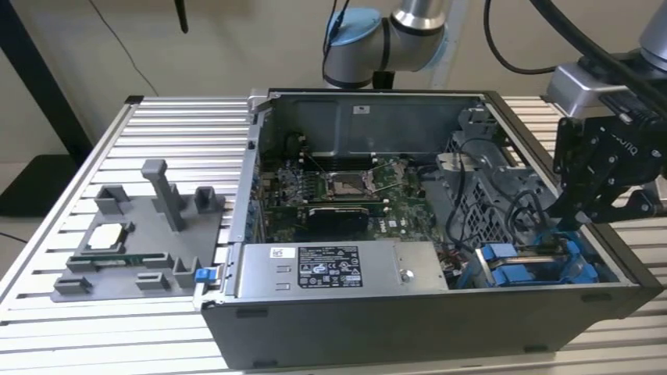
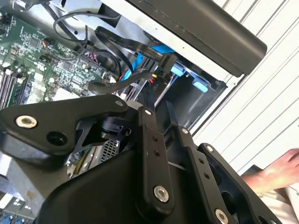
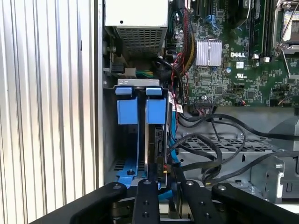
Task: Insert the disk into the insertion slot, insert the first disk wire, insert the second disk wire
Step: 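Insert the first disk wire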
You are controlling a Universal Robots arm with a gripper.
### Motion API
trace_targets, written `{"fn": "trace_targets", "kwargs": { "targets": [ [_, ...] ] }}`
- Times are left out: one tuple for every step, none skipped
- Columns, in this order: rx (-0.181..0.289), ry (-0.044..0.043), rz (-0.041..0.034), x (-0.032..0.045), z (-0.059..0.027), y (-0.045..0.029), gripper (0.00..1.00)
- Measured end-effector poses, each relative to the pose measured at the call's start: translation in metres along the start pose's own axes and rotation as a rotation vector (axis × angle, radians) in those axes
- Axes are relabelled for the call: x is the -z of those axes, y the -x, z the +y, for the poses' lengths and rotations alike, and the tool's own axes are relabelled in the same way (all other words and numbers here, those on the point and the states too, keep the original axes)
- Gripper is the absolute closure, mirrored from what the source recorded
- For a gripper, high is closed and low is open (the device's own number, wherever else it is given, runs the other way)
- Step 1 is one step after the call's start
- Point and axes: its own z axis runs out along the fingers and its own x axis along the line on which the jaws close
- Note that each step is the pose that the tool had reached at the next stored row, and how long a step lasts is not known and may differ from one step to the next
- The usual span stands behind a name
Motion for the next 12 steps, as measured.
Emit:
{"fn": "trace_targets", "kwargs": {
  "targets": [
    [0.000,0.0000,0.0001,0.0001,-0.0001,0.0000,0.00],
    [0.000,0.0000,0.0003,0.0001,-0.0005,0.0000,0.00],
    [0.000,0.0000,0.0003,0.0002,-0.0010,0.0002,0.00],
    [0.000,0.0001,0.0000,0.0000,-0.0016,0.0004,0.00],
    [0.000,0.0001,0.0000,-0.0001,-0.0022,0.0008,0.00],
    [0.000,0.0002,0.0001,0.0000,-0.0028,0.0013,0.00],
    [0.000,0.0004,-0.0001,-0.0002,-0.0035,0.0018,0.00],
    [0.000,0.0008,0.0001,0.0000,-0.0041,0.0021,0.00],
    [0.000,0.0015,0.0002,0.0002,-0.0048,0.0025,0.00],
    [0.000,0.0023,0.0000,0.0004,-0.0055,0.0028,0.00],
    [0.000,0.0032,0.0001,0.0007,-0.0061,0.0030,0.00],
    [0.000,0.0065,0.0001,0.0018,-0.0079,0.0034,0.00]
  ]
}}
